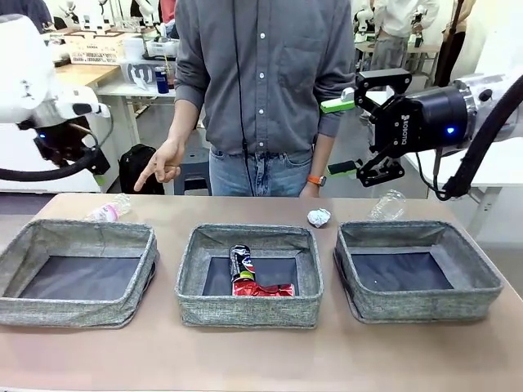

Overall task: Sort the waste into the appropriate baskets.
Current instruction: Pick up the waste item pointed out by the person.

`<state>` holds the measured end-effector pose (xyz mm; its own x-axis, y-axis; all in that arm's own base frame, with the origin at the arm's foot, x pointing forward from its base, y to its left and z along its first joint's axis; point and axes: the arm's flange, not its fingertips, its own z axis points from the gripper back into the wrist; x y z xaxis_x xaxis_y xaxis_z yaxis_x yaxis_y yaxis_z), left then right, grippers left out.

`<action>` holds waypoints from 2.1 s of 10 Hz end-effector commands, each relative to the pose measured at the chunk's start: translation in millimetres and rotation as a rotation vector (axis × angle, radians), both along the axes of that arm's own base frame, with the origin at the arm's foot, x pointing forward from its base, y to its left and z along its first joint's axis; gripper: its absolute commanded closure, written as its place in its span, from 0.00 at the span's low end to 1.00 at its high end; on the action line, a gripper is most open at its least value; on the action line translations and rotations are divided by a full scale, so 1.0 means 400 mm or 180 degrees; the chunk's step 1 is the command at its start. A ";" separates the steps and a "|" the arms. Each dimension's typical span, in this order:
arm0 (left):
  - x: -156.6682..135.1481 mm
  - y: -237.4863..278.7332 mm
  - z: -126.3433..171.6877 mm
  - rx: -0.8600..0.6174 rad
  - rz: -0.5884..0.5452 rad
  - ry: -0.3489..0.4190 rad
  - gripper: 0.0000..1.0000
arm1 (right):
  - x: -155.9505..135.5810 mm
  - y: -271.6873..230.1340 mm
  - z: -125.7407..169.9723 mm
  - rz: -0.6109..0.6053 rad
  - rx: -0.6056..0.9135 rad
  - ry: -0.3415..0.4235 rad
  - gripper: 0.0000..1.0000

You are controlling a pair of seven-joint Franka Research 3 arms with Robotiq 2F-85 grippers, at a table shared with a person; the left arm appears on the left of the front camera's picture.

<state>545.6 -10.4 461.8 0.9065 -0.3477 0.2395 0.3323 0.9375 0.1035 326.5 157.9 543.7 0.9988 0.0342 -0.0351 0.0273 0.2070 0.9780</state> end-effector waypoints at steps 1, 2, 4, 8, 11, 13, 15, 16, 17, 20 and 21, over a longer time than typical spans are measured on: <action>0.068 0.013 -0.020 0.0134 -0.0048 0.0117 0.00 | 0.002 0.005 0.006 -0.0014 0.0078 -0.0010 0.00; 0.097 0.011 -0.059 0.0121 -0.0043 0.0159 0.00 | 0.002 0.005 0.006 -0.0014 0.0078 -0.0010 0.00; 0.133 0.006 -0.130 0.0092 0.0021 0.0072 0.00 | 0.002 0.005 0.006 -0.0014 0.0078 -0.0010 0.00; 0.190 0.014 -0.272 0.0133 0.0134 0.0320 0.00 | 0.002 0.005 0.006 -0.0014 0.0078 -0.0010 0.00; 0.201 0.010 -0.321 0.0043 0.0185 0.0375 0.00 | 0.002 0.005 0.006 -0.0014 0.0078 -0.0010 0.00; 0.203 0.011 -0.325 0.0064 0.0196 0.0382 0.00 | 0.002 0.005 0.006 -0.0014 0.0078 -0.0010 0.00; 0.208 0.013 -0.332 0.0019 0.0159 0.0553 0.00 | 0.002 0.005 0.006 -0.0014 0.0078 -0.0010 0.00; 0.206 0.012 -0.332 -0.0026 0.0058 0.0602 0.43 | 0.002 0.005 0.006 -0.0014 0.0078 -0.0010 0.00; 0.205 0.012 -0.327 -0.0029 0.0029 0.0577 0.53 | 0.002 0.005 0.006 -0.0014 0.0078 -0.0010 0.00; 0.203 0.011 -0.332 -0.0010 -0.0015 0.0604 1.00 | 0.002 0.005 0.006 -0.0014 0.0078 -0.0010 0.00; 0.201 0.012 -0.334 0.0000 -0.0004 0.0601 1.00 | 0.002 0.005 0.006 -0.0014 0.0078 -0.0010 0.00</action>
